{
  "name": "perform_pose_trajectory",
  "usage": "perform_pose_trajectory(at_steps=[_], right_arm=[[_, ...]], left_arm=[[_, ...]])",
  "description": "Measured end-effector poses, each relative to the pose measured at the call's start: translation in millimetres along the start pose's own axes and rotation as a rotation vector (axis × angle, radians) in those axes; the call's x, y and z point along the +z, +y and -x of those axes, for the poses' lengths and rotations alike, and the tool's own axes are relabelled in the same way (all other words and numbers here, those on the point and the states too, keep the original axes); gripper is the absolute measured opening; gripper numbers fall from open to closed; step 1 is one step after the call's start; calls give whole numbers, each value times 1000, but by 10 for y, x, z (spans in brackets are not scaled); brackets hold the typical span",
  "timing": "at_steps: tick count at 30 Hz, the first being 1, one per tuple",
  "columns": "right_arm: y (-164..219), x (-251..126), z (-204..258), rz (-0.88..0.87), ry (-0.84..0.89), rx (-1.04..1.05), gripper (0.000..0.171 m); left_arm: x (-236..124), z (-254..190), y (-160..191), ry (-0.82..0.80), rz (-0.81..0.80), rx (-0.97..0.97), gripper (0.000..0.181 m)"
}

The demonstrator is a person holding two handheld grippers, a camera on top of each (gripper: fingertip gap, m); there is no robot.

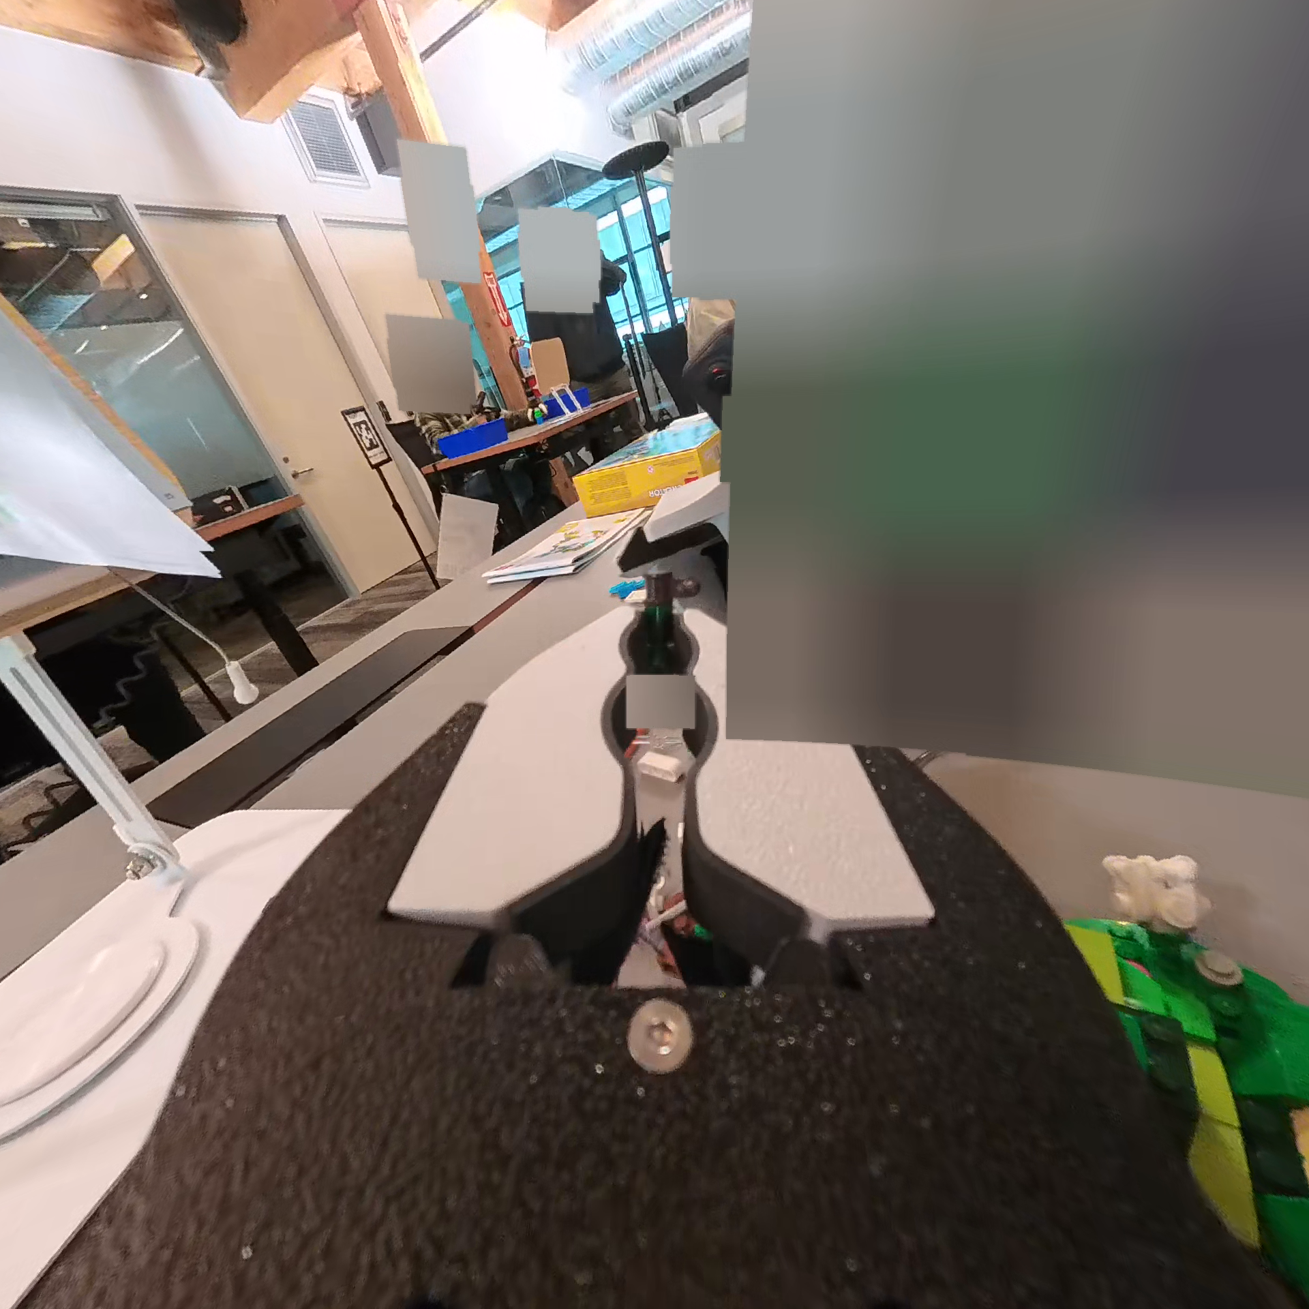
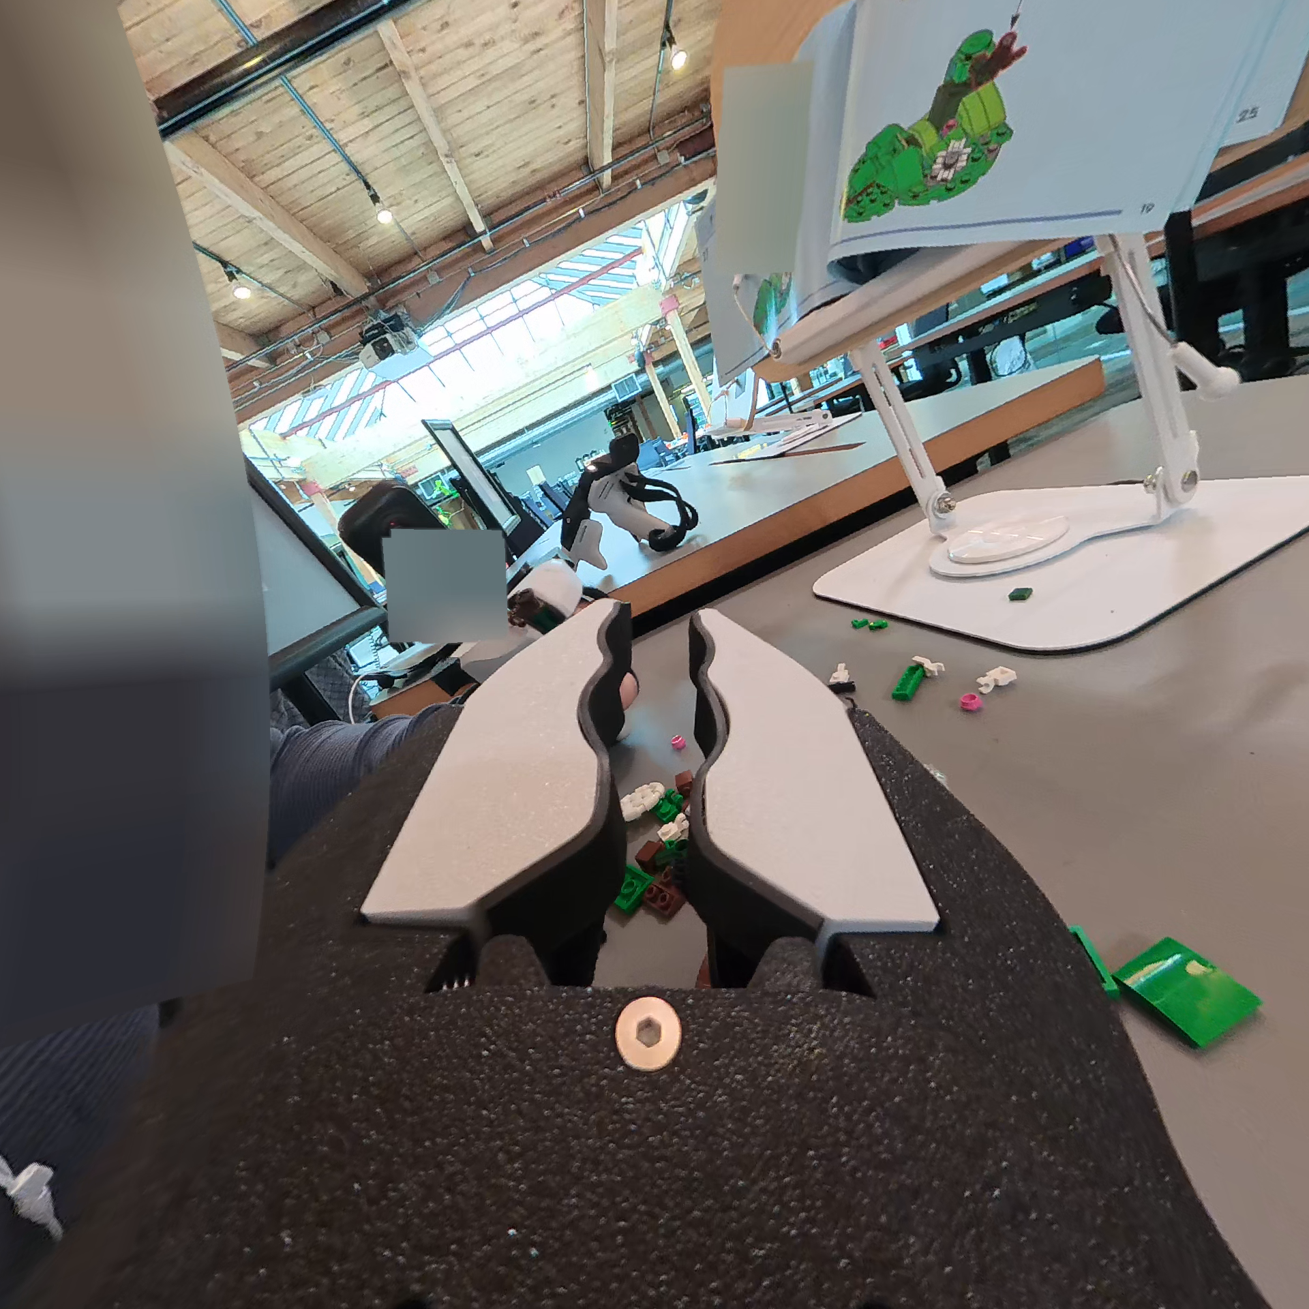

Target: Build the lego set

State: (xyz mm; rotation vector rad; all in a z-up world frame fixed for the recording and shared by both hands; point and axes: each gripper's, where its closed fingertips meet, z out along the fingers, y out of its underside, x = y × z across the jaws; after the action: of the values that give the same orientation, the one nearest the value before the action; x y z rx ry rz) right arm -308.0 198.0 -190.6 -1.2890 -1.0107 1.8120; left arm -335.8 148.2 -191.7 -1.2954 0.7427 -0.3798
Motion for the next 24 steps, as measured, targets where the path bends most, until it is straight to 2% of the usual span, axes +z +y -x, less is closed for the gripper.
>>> perform_pose_trajectory(at_steps=[1,12,24], right_arm=[[-3,1,-11,-2,7,2,16],[-15,-4,-48,-13,28,17,18],[-4,1,-79,-8,49,31,13]], left_arm=[[0,7,2,-6,1,1,7],[-70,241,19,-173,20,34,7],[-64,294,67,-202,47,24,7]])
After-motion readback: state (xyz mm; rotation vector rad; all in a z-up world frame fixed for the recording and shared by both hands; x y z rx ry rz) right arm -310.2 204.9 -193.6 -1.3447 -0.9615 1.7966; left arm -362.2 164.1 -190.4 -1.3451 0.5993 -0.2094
